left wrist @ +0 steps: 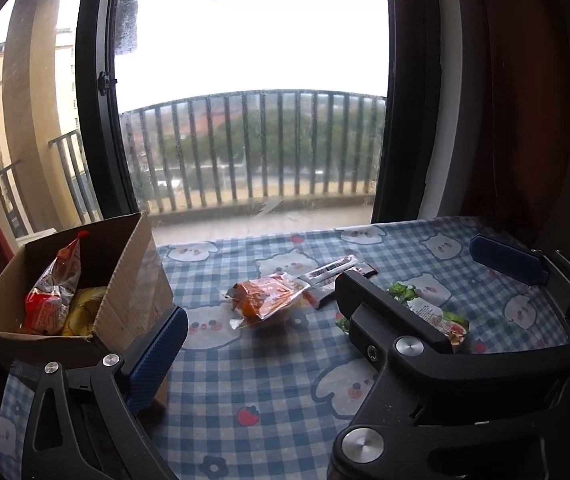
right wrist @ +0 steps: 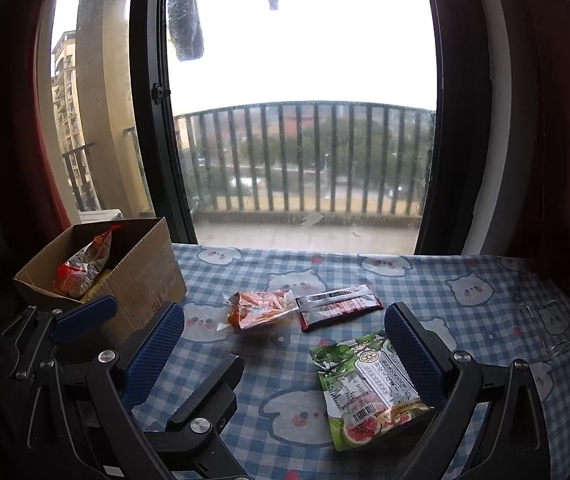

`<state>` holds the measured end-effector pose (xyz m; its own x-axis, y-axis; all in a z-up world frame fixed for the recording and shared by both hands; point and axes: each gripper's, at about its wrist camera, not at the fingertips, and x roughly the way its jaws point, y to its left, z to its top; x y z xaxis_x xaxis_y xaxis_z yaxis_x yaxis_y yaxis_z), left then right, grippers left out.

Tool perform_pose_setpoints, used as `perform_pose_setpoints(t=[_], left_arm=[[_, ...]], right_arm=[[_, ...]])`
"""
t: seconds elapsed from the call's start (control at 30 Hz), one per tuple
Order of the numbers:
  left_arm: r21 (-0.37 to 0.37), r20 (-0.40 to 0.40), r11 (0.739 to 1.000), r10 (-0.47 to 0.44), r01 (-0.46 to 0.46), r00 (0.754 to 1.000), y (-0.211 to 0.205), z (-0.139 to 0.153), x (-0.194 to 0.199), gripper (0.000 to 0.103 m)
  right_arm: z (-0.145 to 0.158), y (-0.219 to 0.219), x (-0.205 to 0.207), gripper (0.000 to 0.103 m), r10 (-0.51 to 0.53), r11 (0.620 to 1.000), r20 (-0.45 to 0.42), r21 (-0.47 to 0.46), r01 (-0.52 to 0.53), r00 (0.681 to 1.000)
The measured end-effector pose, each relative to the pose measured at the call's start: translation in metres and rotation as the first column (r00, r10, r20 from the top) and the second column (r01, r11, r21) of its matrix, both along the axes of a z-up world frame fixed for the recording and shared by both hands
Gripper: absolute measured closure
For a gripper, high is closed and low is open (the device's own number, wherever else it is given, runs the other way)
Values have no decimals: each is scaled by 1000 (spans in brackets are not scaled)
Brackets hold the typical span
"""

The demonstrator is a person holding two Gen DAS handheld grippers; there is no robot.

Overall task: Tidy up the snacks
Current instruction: 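Move both tools back toward the green dried-fig bag and remaining packets, then grasp the orange meat snack bag with the left tool while the right tool grasps the red-white stick pack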

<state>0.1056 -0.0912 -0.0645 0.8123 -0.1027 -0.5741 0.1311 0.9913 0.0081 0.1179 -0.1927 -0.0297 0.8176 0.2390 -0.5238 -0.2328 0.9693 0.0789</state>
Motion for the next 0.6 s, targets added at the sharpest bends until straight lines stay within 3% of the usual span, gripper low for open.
perform_pose_setpoints(t=[0.13, 0.6], left_arm=[[18, -37, 1000, -17, 18, 999, -5, -13, 17, 1], [93, -93, 996, -10, 19, 996, -19, -49, 99, 1]], right_arm=[[-16, -13, 19, 0, 40, 999, -52, 7, -40, 998], [-61, -40, 98, 0, 25, 1000, -155, 8, -24, 988]])
